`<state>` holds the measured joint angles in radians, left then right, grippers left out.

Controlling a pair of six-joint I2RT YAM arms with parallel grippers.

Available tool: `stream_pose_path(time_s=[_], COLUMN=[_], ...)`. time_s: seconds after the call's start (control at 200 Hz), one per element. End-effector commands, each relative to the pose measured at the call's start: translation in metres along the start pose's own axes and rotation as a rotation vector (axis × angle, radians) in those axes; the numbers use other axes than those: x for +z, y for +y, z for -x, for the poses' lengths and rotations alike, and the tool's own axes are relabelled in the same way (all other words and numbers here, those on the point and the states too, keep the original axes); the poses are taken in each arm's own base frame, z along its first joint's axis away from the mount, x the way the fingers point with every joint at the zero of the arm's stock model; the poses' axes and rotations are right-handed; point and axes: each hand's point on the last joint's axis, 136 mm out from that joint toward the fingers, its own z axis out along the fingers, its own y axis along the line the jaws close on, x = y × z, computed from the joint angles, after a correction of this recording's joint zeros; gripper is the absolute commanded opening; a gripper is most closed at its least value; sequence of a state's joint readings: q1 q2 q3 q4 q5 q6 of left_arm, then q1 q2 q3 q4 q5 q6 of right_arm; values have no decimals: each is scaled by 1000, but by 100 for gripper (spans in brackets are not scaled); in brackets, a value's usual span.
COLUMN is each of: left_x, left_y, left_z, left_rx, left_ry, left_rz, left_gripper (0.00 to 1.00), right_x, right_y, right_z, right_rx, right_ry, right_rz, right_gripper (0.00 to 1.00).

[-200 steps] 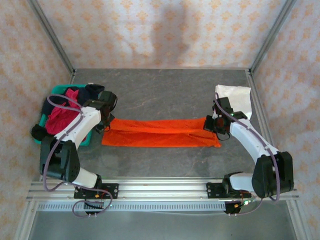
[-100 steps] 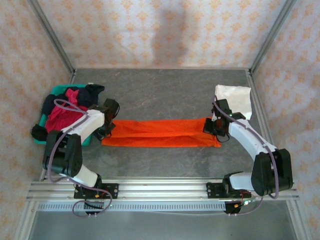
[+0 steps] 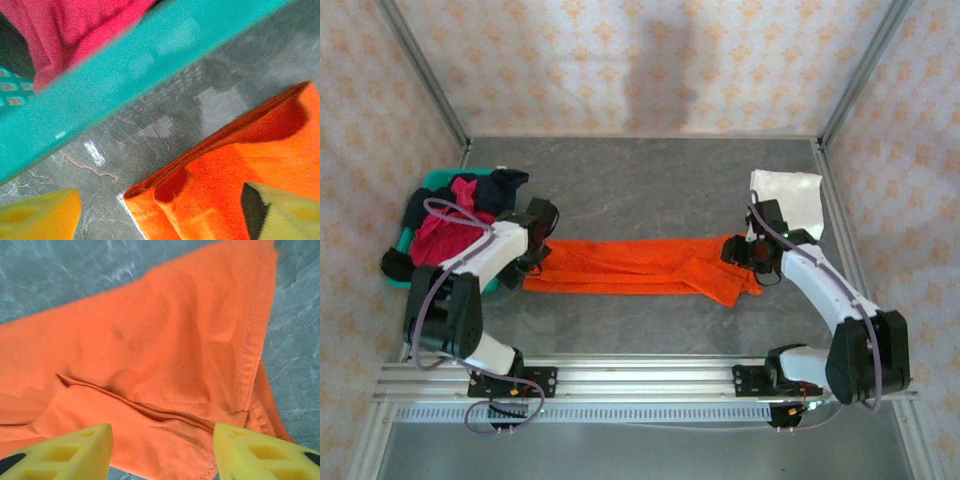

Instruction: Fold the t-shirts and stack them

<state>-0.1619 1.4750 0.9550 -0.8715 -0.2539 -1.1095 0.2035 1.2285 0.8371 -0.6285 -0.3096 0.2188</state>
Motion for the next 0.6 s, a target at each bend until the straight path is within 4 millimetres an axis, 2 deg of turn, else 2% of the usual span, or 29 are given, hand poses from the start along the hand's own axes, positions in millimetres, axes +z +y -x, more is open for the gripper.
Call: stream_pose_path(time_s=[0.0,0.065,0.125,0.215,0.28,0.34,0.44,0.595], left_x=[-23,-29,-32,-27,-21,-13,0,23], left_y=[2,-18,-40,-70,-83,-87,-91,-86], left_z=[18,16,9,-8,-16,-21,-29,-46], left_rx=[14,48,76,85,80,78,88,100], left_ry=[-98,-93,-70,-5,34,47,72,113], left_rz=[-5,-44,-91,-161,-194,-185,-165,-115], left_gripper=[88,88,83,68,57,50,45,44], right_x=[-9,-1,8,22,32,40,48,52], right_y=[5,10,16,26,30,30,30,22], right_z=[20,22,23,18,12,3,-10,-24], right_rx=[-46,-58,-61,-61,-41,-22,-25,-25], right_ry=[-65,-52,-25,12,48,85,133,182], right_rz=[-22,-23,-23,-14,-1,2,4,-27], right_gripper=[56,56,55,48,41,40,42,48])
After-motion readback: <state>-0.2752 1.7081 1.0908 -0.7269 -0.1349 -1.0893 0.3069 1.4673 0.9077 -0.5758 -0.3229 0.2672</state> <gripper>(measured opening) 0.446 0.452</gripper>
